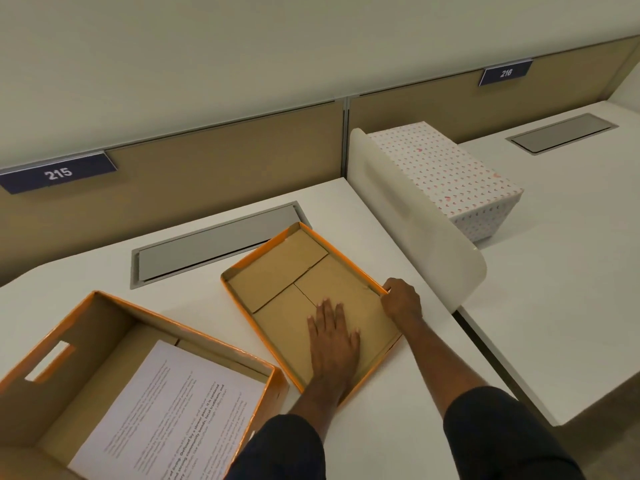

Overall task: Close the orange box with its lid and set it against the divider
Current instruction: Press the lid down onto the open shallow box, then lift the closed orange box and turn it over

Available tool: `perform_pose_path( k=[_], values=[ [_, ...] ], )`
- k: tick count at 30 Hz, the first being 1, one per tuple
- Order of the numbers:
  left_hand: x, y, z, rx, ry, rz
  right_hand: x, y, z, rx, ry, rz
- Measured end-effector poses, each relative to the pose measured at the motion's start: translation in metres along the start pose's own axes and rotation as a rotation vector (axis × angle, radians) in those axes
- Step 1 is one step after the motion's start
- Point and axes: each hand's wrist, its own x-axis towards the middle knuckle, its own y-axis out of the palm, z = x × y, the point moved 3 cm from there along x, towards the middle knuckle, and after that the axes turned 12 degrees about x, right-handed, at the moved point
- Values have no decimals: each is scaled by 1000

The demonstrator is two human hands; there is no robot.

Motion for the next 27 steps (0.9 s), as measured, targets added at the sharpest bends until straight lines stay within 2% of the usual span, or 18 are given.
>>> perform_pose_path(
  k=[5,8,11,14,17,20,24,27],
  values=[
    [4,-48,-10,-237,-132,11,2,-35,32,134,-78,67],
    [10,-91,-12,-443,-223,-44,-11,-65,71,264,-141,57],
    [10,-137,-9,-713,-270,-182,-34,-92,115,380,-231,11],
    [10,-177,5,-1057,-372,-182,-65,-105,154,367,-339,-57],
    [9,-217,27,-1333,-421,-108,-106,-105,189,298,-489,-106],
    [5,-251,60,-1602,-435,-49,-155,-90,219,115,-655,-94],
    [-10,-269,117,-1733,-504,-74,-228,-57,245,-321,-941,-231],
    [-33,-264,156,-1774,-547,-169,-265,-36,249,-348,-1112,-215]
  ],
)
